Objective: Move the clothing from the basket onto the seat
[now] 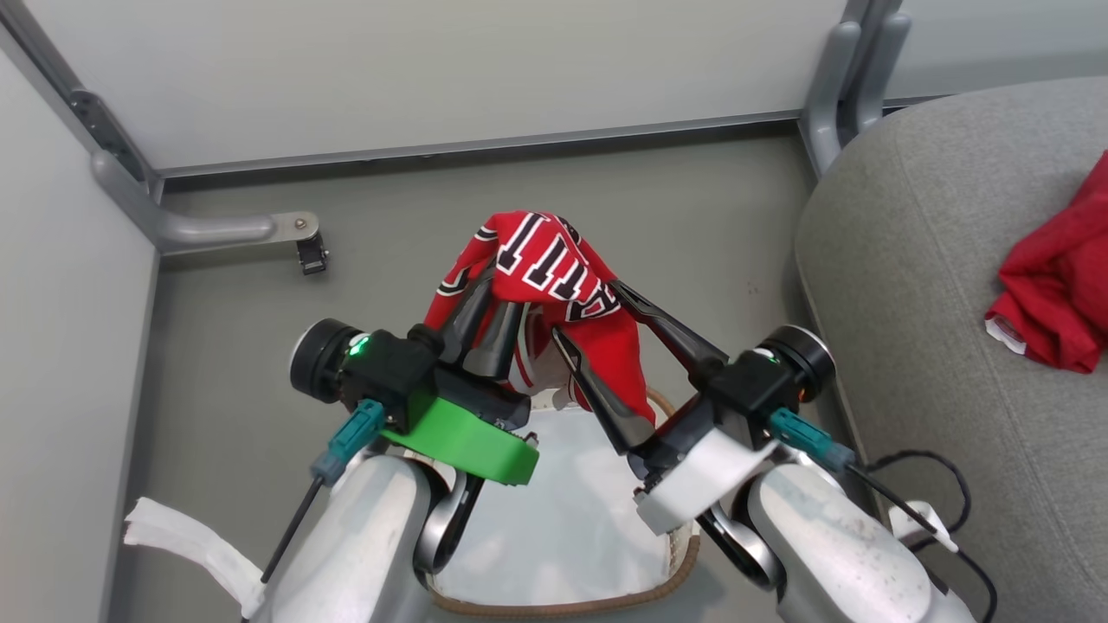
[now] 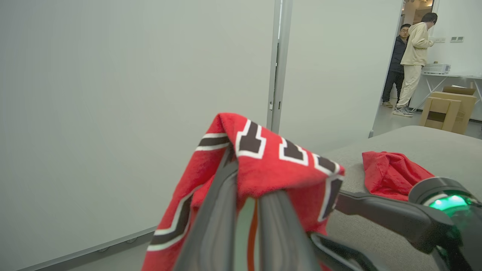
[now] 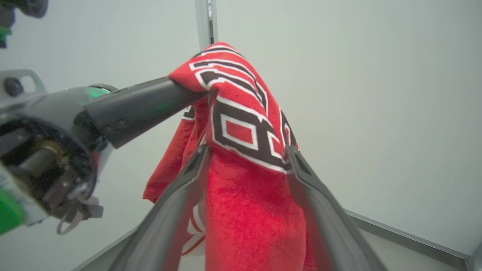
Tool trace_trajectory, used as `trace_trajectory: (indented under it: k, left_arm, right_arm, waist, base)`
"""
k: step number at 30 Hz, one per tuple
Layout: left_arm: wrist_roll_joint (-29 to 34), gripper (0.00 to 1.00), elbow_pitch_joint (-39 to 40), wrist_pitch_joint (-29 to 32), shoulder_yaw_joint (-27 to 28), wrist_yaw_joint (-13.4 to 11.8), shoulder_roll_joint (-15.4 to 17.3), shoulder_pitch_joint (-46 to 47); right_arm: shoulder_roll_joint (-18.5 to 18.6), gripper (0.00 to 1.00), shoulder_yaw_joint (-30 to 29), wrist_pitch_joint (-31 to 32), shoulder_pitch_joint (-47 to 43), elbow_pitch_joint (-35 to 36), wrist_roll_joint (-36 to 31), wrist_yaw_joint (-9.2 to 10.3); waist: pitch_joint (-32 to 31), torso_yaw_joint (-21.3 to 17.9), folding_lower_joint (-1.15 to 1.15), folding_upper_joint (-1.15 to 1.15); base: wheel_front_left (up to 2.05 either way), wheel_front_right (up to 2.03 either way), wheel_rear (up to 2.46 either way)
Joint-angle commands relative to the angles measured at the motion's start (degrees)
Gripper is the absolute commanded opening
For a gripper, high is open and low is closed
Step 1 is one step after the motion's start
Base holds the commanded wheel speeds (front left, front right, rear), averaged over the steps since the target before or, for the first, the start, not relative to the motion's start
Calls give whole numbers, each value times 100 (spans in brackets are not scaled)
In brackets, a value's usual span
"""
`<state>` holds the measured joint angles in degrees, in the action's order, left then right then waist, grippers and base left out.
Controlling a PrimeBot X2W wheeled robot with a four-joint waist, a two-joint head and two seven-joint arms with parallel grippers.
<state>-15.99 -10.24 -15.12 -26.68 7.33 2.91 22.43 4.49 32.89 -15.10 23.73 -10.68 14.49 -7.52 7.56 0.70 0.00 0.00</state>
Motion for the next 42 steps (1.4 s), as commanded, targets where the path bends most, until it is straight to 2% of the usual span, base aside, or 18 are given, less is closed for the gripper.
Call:
trace_trajectory:
  k: [1, 7, 13, 14, 16, 17, 23, 25, 26, 27, 29, 37, 42]
  left_arm:
    - [-60, 0, 28, -5, -37, 23, 8, 62]
    - [-248, 0, 125, -5, -288, 23, 7, 131]
    - [-406, 0, 186, -4, -512, -19, 7, 122]
    - [-430, 0, 194, -4, -536, -31, 7, 116]
    - [-455, 0, 194, -4, -570, -55, 7, 98]
    - [-464, 0, 189, -4, -580, -62, 7, 89]
    - [-414, 0, 148, -4, -495, -102, 7, 8]
    - [-388, 36, 127, -4, -439, -110, 7, -45]
    - [-345, 39, 109, -2, -413, -103, 7, -69]
    - [-315, 48, 112, -3, -387, -96, 7, -80]
    - [-257, 100, 69, -3, -330, -84, 7, -127]
    - [-36, 100, -62, -3, -130, -26, 10, -131]
    - [-2, 100, -178, -3, -40, 6, 12, -200]
  right_arm:
    - [-2, 100, 56, -8, 144, -170, -76, 6]
    - [-83, 100, 307, -5, 516, -1044, -259, 7]
    - [-124, 100, 336, -5, 677, -1469, -139, 7]
    - [-135, 80, 313, -5, 698, -1492, -103, 7]
    - [-143, 17, 285, -5, 703, -1511, -36, 6]
    - [-146, 0, 308, -5, 704, -1478, 5, 6]
    - [-141, 0, 100, -5, 550, -1232, 182, 7]
    - [-141, 0, -7, -5, 491, -1109, 216, 6]
    - [-137, 0, -70, -5, 442, -1043, 231, 7]
    - [-137, 0, -97, -5, 413, -994, 219, 6]
    - [-142, 0, -185, -5, 331, -871, 204, 7]
    - [-142, 0, -792, -9, 104, -484, 282, 6]
    - [-146, 0, -973, -9, -2, -344, 412, 6]
  waist:
    - [41, 77, 0, 0]
    - [96, 269, 0, 0]
    - [90, 427, 0, 0]
    - [85, 441, 0, 0]
    - [77, 461, 0, 0]
    - [74, 465, 0, 0]
    - [45, 313, 0, 0]
    - [34, 187, 0, 0]
    - [26, 97, 0, 0]
    - [17, 17, 0, 0]
    - [31, -208, 0, 0]
    - [263, -1208, 0, 0]
    - [370, -1880, 0, 0]
  base:
    - [0, 0, 0]
    - [0, 0, 0]
    - [0, 0, 0]
    - [0, 0, 0]
    - [0, 0, 0]
    - [0, 0, 0]
    - [0, 0, 0]
    - [0, 0, 0]
    - [0, 0, 0]
    - [0, 0, 0]
    - [0, 0, 0]
    - [0, 0, 0]
    - [0, 0, 0]
